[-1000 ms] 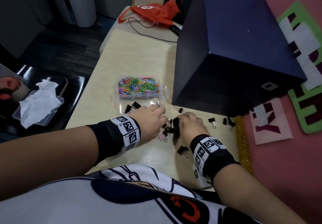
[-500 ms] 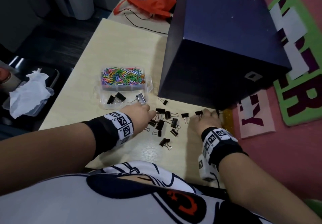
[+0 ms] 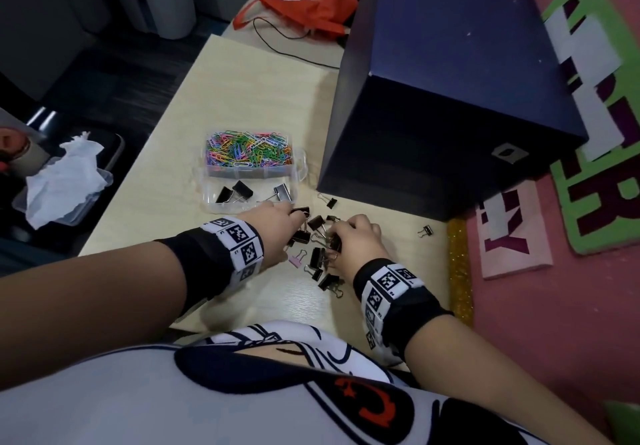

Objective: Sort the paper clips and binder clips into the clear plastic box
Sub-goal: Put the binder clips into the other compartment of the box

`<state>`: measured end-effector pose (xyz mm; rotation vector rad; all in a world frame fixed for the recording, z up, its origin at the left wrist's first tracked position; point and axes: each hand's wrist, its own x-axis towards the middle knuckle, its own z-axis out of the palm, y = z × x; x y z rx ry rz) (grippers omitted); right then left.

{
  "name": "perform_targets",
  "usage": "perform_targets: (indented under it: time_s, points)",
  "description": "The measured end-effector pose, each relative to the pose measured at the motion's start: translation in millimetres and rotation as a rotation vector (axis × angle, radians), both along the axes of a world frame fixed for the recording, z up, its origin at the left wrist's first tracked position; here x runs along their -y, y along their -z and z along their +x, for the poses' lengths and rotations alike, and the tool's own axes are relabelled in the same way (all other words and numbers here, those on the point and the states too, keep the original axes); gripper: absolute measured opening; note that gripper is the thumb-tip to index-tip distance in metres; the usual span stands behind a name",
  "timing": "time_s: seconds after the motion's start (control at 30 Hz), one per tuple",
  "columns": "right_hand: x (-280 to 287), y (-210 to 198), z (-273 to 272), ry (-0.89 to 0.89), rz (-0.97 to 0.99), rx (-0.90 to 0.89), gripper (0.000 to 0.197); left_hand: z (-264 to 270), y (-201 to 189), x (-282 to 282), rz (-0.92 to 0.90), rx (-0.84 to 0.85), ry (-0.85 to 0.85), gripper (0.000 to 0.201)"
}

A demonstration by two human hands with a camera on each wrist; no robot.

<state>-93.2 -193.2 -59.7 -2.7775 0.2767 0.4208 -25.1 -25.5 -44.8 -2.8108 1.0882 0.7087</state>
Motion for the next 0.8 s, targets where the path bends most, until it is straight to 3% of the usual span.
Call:
perform_targets:
  time_s: [0.2, 0.37, 0.6, 0.7, 0.8]
  points:
    - [-1, -4, 8, 0.1, 0.045, 0.02, 0.027, 3, -6, -5, 0.038, -0.003, 0.012, 0.054]
    - [-9, -27, 26, 0.195, 0.046, 0.045, 0.016, 16, -15, -18, -0.033, -0.079, 0.019, 0.029]
    - [-56, -53, 57, 0.083, 0.151, 0.208, 0.015, 48, -36, -55, -0.295, 0.07, -0.126, 0.026]
    - [-75, -58, 68, 0.041, 0.17, 0.227, 0.03, 62, -32, -75, -0.243, 0.164, -0.14, 0.026]
    - [-72, -56, 72, 0.145, 0.121, 0.193, 0.033, 64, -26, -87, -0.152, 0.246, -0.123, 0.035]
